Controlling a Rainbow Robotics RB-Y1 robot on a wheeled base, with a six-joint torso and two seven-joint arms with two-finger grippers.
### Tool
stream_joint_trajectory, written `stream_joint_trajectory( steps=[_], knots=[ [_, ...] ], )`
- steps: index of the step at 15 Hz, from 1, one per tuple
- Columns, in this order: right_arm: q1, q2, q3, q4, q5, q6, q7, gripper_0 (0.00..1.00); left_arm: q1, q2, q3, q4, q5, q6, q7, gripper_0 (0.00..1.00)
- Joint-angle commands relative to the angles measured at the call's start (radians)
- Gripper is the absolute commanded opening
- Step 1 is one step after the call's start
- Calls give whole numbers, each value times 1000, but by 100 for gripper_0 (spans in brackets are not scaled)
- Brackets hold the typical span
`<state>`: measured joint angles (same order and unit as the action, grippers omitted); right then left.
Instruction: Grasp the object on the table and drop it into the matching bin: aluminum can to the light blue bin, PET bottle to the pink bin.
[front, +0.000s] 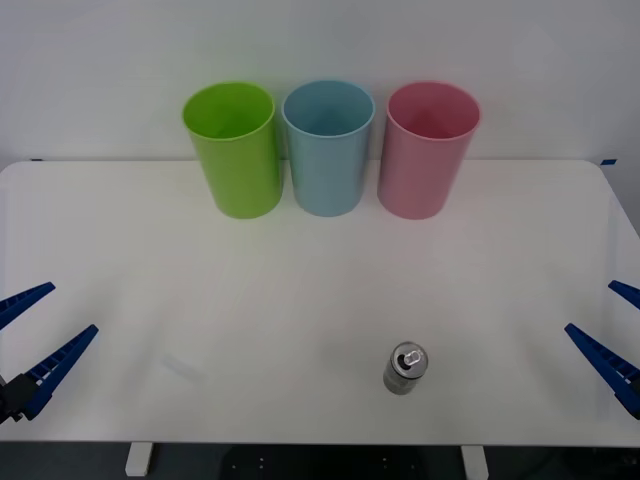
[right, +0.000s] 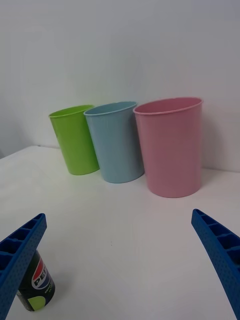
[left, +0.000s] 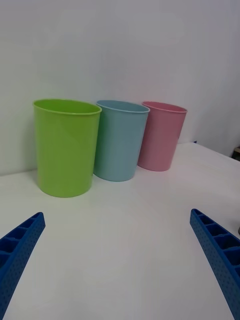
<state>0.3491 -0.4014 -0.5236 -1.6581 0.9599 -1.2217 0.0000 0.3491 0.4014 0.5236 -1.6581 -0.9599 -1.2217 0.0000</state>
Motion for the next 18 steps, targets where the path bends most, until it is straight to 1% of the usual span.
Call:
stream_joint_trajectory(
  steps=[1, 2, 3, 5, 10, 18],
  knots=[
    [0, 0, 0, 0, 0, 0, 0, 100, 0, 0, 0, 0, 0, 0, 0, 100],
    [10, 24, 2, 12, -1, -4, 0, 100, 0, 0, 0, 0, 0, 0, 0, 100],
    [10, 30, 1, 14, -1, -5, 2, 100, 0, 0, 0, 0, 0, 0, 0, 100],
    [11, 23, 13, 9, -17, -12, 0, 100, 0, 0, 0, 0, 0, 0, 0, 100],
    [28, 4, 16, 11, -17, -36, 11, 100, 0, 0, 0, 0, 0, 0, 0, 100],
    [111, -27, 47, 11, -24, -91, 81, 100, 0, 0, 0, 0, 0, 0, 0, 100]
  ],
)
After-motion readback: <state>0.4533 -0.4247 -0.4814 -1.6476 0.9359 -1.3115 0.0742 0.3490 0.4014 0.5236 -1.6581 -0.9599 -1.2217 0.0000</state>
